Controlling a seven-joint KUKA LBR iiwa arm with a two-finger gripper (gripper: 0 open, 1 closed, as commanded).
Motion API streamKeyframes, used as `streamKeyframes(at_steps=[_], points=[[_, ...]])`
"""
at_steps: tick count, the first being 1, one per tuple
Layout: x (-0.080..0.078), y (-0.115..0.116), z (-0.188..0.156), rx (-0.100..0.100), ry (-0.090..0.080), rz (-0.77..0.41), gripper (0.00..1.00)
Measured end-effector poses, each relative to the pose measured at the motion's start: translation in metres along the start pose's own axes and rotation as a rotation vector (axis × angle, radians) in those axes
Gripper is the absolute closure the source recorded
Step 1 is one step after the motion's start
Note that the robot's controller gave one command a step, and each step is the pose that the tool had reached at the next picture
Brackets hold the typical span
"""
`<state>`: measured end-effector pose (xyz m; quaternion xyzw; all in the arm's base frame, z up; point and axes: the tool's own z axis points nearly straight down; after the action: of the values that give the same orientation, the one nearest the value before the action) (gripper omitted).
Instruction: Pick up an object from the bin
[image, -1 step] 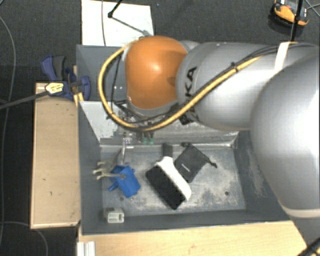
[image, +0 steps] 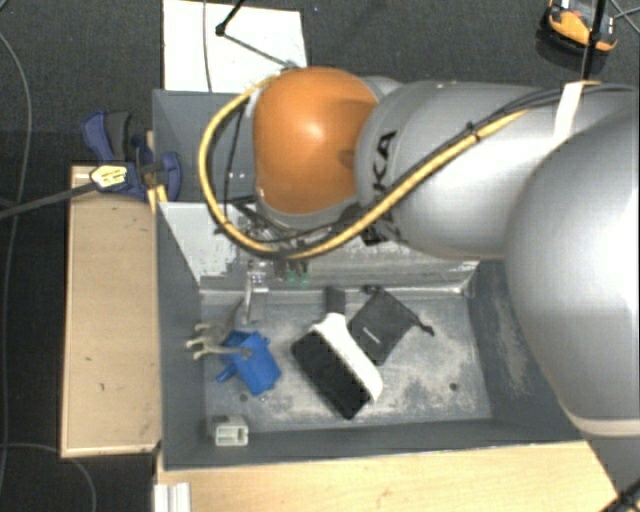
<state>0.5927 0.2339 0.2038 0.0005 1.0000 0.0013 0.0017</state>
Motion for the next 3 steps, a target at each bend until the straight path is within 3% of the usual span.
streamKeyframes(at_steps=[1, 2, 3], points=[[0.014, 0.001, 0.026, 0.0, -0.002, -0.227, 0.0], [0.037, -0.006, 0.079, -0.001, -0.002, -0.49, 0.0], [0.04, 0.002, 0.099, -0.001, -0.002, -0.515, 0.0]])
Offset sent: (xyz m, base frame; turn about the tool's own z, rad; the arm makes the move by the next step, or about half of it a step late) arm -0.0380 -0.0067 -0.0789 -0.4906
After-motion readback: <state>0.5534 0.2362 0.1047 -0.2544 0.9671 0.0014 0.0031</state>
